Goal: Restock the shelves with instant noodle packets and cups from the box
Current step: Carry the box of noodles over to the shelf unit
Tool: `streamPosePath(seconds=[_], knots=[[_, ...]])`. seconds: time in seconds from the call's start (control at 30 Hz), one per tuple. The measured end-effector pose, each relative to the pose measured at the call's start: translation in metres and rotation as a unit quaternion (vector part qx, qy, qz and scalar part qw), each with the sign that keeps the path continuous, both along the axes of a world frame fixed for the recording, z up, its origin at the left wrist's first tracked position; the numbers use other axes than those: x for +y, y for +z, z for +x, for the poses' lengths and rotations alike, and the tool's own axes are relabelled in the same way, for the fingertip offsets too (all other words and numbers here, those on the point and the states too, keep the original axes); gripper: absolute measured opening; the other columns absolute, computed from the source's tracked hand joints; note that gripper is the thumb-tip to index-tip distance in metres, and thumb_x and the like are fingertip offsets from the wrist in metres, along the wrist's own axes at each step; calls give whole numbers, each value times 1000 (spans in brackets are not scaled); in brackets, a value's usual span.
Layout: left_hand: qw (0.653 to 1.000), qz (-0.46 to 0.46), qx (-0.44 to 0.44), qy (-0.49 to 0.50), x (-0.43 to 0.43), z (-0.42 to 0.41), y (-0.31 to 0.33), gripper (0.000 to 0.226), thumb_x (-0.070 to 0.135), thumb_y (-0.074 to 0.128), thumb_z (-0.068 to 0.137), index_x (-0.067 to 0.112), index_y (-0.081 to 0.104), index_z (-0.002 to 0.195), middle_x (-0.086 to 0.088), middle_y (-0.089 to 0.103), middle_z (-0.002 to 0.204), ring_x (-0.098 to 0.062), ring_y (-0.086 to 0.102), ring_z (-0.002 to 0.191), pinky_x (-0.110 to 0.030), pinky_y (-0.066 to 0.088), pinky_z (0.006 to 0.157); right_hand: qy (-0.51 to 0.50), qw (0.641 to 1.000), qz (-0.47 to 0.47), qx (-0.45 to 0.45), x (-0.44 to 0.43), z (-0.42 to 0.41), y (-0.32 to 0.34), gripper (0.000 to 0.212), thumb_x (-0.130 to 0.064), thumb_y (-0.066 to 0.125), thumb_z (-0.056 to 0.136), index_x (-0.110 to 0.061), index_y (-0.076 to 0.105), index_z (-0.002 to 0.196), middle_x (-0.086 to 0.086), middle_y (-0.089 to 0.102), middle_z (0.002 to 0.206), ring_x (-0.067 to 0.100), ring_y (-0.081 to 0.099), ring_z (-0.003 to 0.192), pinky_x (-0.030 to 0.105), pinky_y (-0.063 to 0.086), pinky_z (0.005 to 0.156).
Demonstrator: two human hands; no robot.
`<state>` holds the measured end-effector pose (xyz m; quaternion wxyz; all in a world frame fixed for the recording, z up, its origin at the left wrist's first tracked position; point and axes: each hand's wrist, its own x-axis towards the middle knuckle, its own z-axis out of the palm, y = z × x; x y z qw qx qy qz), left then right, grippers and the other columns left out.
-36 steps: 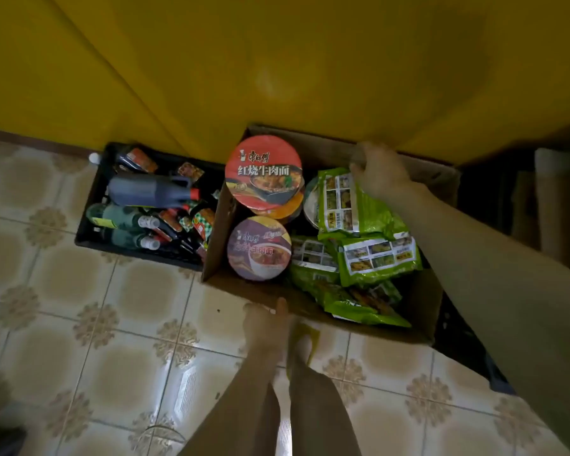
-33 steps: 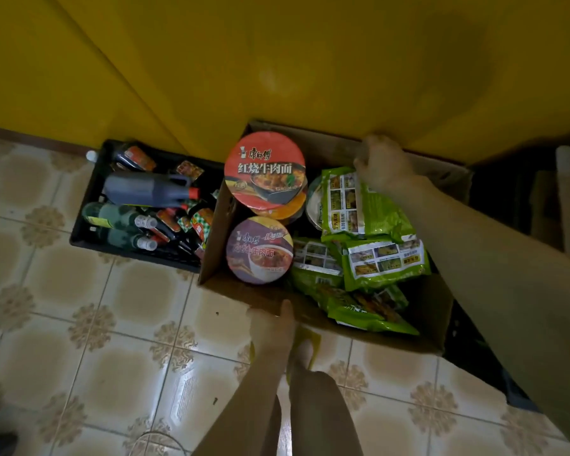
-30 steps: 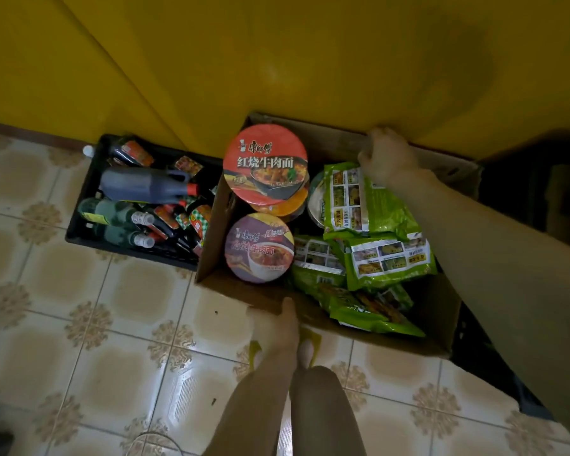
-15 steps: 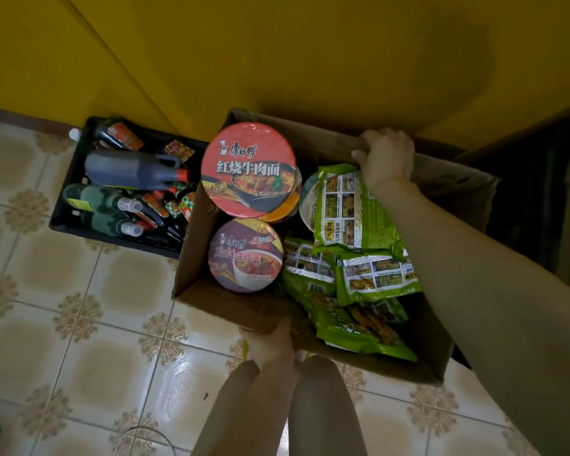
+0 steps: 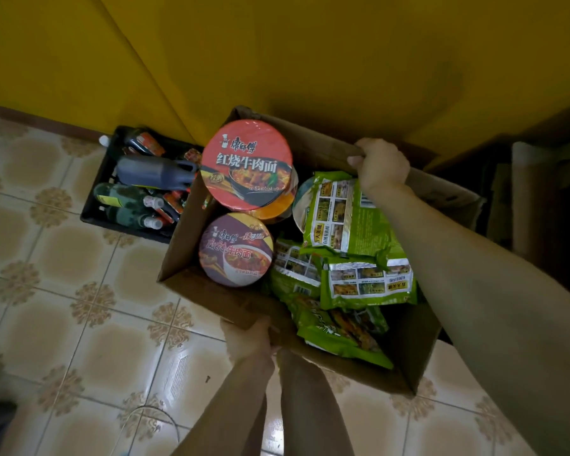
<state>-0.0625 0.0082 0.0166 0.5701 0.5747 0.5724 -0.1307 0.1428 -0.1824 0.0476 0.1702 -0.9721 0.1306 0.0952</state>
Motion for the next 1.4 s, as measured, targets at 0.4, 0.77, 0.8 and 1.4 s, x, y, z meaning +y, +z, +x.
streamPosePath(seconds=[0.4,0.77,0.8,1.4], knots=[[982,-27,-63,-177,119,-30,103,36,-14,53,81,11,37,100,-15,56,93,-34,58,71,-37,49,49,-136,990,-19,-14,36,-131,109,16,-19,48,95,-8,59,99,14,63,99,33,58,96,30,34,67],[858,74,-164,-481,186,-59,205,24,-2,58,80,12,50,97,-12,61,90,-35,61,86,-41,54,62,-366,929,36,-38,75,-369,185,26,-30,54,91,-14,62,111,17,63,113,37,56,108,37,44,84],[835,89,-173,-515,184,-64,211,24,0,59,79,13,51,98,-13,62,94,-35,62,85,-45,56,66,-380,923,49,-46,76,-393,188,27,-29,55,91,-14,62,112,17,63,113,37,57,108,37,44,83],[546,101,-225,-800,-48,-299,242,35,2,59,76,9,52,110,-17,62,106,-36,59,96,-46,52,85,-653,745,27,-133,6,-807,217,22,-19,54,91,2,60,95,23,63,92,36,58,86,29,34,62]])
